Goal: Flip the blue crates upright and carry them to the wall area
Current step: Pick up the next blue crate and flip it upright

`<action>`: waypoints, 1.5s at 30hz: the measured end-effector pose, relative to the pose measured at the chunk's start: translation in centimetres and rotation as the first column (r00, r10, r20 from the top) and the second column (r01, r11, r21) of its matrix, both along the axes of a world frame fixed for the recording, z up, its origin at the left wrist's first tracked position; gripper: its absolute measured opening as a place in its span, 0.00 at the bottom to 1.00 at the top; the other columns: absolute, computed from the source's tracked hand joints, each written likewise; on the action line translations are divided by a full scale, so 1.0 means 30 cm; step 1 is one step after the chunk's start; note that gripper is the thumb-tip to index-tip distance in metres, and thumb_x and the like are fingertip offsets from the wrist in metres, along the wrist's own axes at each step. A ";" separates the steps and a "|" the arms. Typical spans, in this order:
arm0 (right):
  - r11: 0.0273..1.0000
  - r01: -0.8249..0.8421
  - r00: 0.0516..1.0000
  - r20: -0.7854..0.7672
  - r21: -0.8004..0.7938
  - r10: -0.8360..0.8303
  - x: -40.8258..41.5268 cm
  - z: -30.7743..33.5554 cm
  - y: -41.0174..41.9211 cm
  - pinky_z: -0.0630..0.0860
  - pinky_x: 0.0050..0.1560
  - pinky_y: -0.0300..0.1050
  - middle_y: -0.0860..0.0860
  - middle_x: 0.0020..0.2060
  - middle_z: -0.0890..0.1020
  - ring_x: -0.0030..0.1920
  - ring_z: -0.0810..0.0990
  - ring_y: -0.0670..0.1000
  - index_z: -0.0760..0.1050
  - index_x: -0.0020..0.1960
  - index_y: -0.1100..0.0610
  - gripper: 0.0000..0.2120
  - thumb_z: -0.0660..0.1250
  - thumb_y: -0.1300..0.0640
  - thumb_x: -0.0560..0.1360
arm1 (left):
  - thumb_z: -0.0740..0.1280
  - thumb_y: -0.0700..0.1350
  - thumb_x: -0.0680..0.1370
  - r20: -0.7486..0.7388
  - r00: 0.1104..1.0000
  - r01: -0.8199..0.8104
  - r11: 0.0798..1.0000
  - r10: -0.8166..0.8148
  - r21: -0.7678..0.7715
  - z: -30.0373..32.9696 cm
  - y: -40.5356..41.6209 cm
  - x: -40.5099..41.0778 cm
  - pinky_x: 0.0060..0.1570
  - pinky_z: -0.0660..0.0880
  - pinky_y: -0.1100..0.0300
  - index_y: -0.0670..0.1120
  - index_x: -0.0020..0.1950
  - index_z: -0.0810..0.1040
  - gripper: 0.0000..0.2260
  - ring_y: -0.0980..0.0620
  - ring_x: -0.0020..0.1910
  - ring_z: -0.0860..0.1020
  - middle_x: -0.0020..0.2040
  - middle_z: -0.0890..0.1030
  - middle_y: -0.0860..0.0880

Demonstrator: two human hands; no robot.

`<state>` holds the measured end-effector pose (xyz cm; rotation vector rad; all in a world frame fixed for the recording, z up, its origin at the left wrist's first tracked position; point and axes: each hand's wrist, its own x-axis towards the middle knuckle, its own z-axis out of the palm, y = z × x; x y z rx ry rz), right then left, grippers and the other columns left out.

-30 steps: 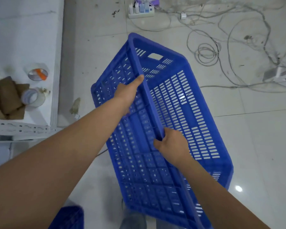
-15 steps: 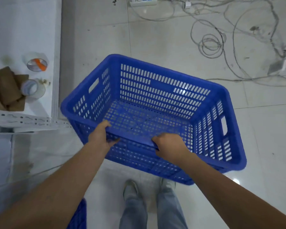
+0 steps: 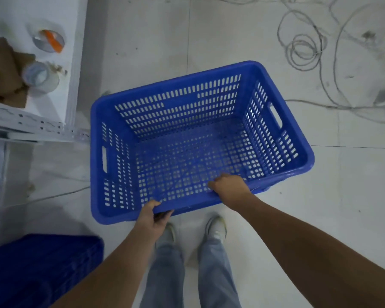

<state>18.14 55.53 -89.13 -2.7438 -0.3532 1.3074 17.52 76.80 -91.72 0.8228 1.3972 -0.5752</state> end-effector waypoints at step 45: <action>0.195 0.979 0.175 0.235 0.066 -0.956 -0.095 -0.154 -0.404 0.71 0.58 0.57 0.62 0.63 0.72 0.59 0.72 0.62 0.73 0.61 0.62 0.18 0.61 0.57 0.74 | 0.65 0.50 0.75 -0.682 0.184 0.840 -0.247 -0.708 0.483 -0.061 0.421 0.403 0.62 0.70 0.42 0.36 0.69 0.64 0.27 0.35 0.64 0.70 0.66 0.70 0.36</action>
